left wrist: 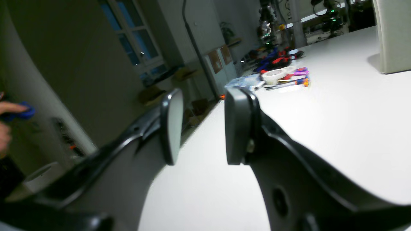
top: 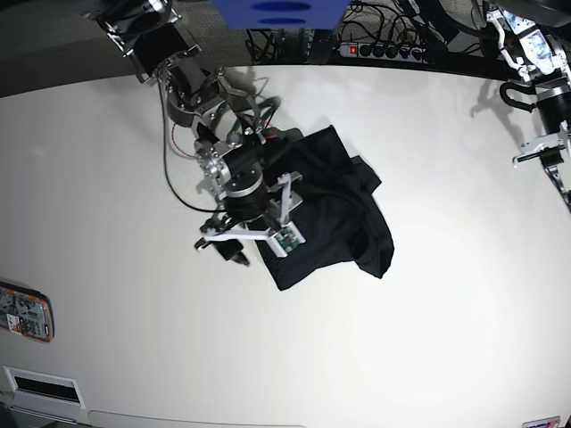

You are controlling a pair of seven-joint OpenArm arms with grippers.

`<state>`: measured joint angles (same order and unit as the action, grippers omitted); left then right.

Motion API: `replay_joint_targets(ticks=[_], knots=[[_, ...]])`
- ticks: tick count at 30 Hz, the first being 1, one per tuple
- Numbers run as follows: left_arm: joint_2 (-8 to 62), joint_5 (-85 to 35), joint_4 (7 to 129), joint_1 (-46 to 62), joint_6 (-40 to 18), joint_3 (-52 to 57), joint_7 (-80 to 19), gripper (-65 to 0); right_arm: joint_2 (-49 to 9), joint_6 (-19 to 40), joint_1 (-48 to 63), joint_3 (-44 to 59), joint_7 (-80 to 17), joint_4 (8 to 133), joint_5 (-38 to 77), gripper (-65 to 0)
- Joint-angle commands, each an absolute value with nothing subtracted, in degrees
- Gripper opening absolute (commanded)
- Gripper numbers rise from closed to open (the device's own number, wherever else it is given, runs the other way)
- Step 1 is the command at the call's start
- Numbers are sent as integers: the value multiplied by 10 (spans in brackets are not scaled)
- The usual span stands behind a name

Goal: Fold the T-shirt properly
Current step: 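Lift the bundle with the right gripper and move the left gripper away, then lower the bundle and grasp its edge with the left gripper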

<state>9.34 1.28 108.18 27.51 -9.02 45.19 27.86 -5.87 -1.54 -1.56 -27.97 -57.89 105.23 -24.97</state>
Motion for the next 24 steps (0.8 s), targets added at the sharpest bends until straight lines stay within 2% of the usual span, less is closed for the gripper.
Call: replay_joint_targets(ticks=[1,7,12,20,24], knots=[[100,7,1091,276,-85,451,293,-437,-58,-20,-23,-278,-567,1065,-255,-245],[90,7,1090,276,-85,448,293,-437,-58,-20,70,-349,-567,1066,-256,-245],[89,8,1090,276,-85,448,293,-437,-58,-20,70,-422,-567,1066,-256,-245],[92,7,1052,275,-85,448,297,-437,-54,-20,68,-432,-572,1083,-256,-245],[92,7,1038,274,-85,448,297,-437,-9,-20,55,-429,-573,1111,-256,-245]])
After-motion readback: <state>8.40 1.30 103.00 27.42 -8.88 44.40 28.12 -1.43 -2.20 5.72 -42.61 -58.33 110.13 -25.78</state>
